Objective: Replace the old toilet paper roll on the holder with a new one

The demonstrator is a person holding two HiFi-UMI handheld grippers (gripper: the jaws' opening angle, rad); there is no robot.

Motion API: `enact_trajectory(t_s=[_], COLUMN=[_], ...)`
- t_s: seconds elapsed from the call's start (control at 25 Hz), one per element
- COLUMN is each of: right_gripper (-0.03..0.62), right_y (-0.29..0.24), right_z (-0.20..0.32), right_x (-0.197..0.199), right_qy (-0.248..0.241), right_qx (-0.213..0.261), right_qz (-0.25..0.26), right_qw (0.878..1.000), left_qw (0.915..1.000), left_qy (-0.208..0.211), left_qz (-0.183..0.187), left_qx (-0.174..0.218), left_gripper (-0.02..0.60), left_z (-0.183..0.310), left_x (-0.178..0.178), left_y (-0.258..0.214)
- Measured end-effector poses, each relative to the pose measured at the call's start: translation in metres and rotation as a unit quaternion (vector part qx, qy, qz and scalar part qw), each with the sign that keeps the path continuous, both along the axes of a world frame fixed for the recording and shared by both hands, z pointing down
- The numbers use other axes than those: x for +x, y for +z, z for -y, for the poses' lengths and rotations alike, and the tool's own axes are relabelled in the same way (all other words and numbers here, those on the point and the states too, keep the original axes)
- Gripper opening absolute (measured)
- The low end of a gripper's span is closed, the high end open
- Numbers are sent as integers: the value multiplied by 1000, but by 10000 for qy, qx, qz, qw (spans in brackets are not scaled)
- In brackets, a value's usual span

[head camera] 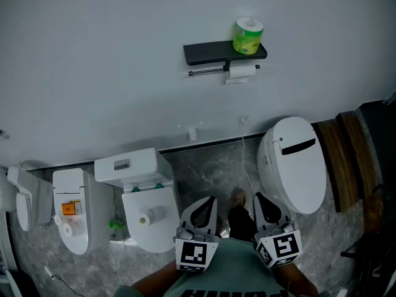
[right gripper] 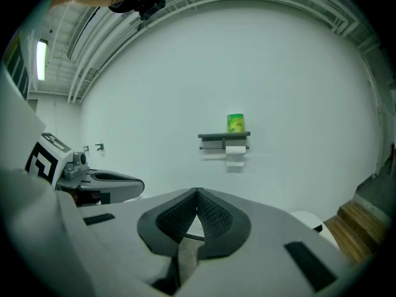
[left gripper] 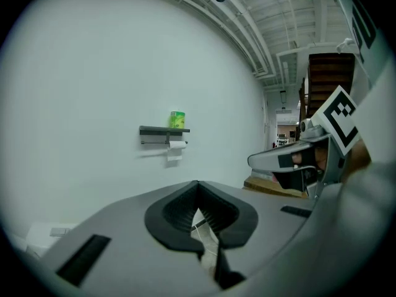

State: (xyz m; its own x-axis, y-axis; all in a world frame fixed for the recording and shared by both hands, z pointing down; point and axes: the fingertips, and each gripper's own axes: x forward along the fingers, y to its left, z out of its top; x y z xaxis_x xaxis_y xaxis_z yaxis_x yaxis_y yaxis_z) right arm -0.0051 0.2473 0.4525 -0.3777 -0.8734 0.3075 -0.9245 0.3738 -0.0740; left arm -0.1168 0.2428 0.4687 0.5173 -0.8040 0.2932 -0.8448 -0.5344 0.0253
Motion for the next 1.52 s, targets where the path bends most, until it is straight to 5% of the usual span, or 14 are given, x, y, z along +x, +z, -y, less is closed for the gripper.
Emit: enact_trajectory(t_s=[0.48,1.0,1.52], right_gripper=[8,8,8], right_y=[16,-1,-6], right_z=[78,183,235], right_x=[5,53,91], right_qy=[-576,-1048,-1314], right_qx=[-63,137,284], right_qz=[171,466,727], right_qw=[9982,9933,9882], left_qw=[9979,9934,9886], left_qy=[-484,-924,-1244], left_qz=[380,656,817], left_qx=[-178,-179,-232], left_gripper=[5,5,5], left_z=[64,158,200], left_x=[4,51,85], left_y=[6,-8,-7])
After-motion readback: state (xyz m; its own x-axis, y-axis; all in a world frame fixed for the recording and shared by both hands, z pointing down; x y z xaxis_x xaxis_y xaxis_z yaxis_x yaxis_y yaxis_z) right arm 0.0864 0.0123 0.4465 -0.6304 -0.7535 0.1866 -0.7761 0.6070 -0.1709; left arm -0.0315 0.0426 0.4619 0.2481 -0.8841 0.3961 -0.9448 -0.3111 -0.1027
